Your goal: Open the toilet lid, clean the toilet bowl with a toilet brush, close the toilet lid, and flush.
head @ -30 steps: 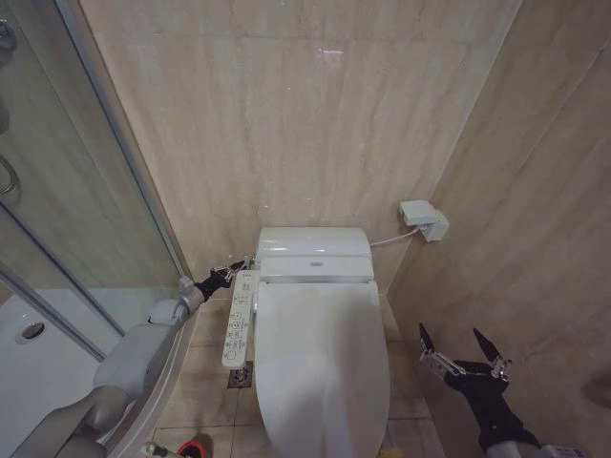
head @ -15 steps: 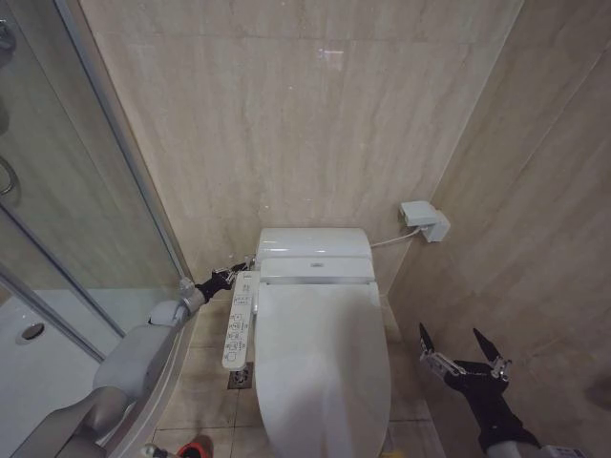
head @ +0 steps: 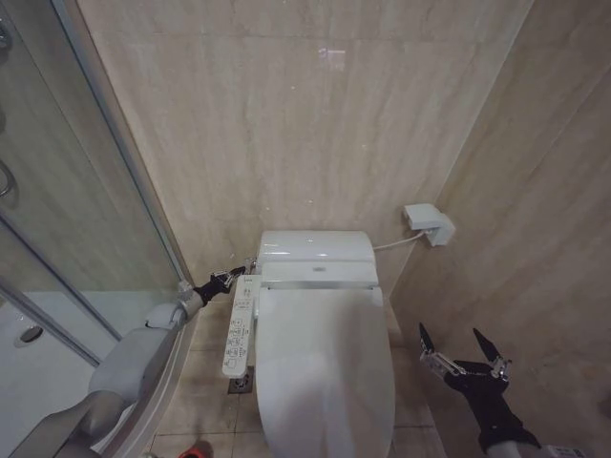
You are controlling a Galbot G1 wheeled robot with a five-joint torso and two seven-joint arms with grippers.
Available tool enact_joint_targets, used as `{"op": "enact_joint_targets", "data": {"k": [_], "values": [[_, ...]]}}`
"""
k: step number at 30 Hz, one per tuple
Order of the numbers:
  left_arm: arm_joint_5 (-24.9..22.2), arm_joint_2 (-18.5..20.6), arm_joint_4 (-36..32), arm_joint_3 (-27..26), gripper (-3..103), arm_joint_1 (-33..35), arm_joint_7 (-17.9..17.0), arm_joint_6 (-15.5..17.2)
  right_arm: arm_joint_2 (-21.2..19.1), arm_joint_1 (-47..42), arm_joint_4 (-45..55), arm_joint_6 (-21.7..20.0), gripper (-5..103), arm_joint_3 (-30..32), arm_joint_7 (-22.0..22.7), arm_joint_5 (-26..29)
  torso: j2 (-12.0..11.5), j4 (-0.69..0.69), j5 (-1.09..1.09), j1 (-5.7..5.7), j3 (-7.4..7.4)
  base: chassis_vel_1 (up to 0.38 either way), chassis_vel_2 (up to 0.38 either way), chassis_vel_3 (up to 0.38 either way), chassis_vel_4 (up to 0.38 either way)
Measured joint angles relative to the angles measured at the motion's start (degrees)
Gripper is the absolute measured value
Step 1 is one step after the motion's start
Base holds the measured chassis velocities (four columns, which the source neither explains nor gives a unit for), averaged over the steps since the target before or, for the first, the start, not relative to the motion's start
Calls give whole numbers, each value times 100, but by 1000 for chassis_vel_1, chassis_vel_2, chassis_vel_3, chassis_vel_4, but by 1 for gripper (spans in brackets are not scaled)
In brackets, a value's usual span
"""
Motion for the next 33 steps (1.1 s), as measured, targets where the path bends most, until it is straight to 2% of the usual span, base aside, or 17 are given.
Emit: {"op": "enact_joint_targets", "data": {"k": [17, 23, 27, 29, 33], "values": [[-13, -147, 385, -34, 0, -56, 299, -52, 0, 0, 0, 0, 100, 0, 0, 0, 1, 0, 2, -2, -1, 0, 0, 0, 0], [-9, -231, 553, -34, 0, -60, 305, -62, 0, 0, 0, 0, 100, 0, 0, 0, 0, 3, 1, -2, -1, 0, 0, 0, 0], [-10, -359, 767, -12, 0, -108, 289, -106, 0, 0, 0, 0, 100, 0, 0, 0, 0, -4, -2, -1, 0, 0, 0, 0, 0], [-12, -419, 831, -48, 0, -122, 240, -110, 0, 0, 0, 0, 100, 0, 0, 0, 0, 1, 1, -1, 0, 0, 0, 0, 0], [17, -484, 828, -178, 0, -103, 126, -108, 0, 0, 0, 0, 100, 0, 0, 0, 0, -3, 0, -1, 0, 0, 0, 0, 0]]}}
